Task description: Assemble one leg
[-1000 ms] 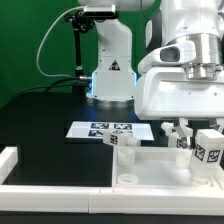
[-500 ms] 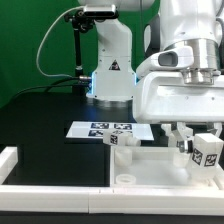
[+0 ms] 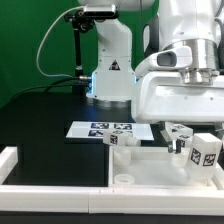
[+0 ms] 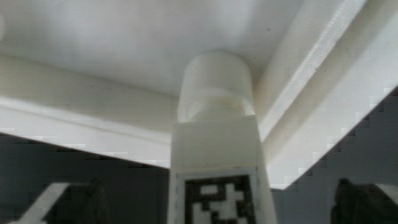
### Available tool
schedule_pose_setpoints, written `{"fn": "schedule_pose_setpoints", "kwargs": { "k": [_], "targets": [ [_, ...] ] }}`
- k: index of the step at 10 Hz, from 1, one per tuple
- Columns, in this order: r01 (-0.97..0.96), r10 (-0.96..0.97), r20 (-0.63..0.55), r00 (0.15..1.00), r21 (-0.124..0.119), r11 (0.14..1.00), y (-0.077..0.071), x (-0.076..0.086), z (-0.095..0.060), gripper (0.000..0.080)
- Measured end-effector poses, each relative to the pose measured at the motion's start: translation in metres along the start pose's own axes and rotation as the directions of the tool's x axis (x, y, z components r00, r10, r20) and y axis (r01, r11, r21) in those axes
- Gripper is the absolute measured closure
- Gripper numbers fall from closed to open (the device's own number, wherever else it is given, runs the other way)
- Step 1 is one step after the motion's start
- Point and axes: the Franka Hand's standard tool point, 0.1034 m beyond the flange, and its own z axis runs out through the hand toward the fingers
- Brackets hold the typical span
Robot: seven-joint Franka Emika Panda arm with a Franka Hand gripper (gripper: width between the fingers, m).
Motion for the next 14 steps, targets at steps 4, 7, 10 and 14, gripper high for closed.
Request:
{"fn": "schedule_pose_setpoints", "kwargs": {
  "k": [4, 7, 10, 14],
  "targets": [
    [-0.111, 0.087, 0.305, 0.948, 0.064, 0.992, -0.005, 0.024, -0.010, 0.0151],
    [-0.124, 0.069, 0.477, 0.876, 0.085, 0.989, 0.001, 0.026, -0.005, 0.0151],
    [-0.156, 0.100, 0.503, 0.858, 0.071, 0.985, 0.004, 0.026, -0.003, 0.0165],
    [-0.342, 0.315, 0.507, 0.803, -0.041, 0.939, 0.004, 0.026, -0.003, 0.0515]
  ]
}}
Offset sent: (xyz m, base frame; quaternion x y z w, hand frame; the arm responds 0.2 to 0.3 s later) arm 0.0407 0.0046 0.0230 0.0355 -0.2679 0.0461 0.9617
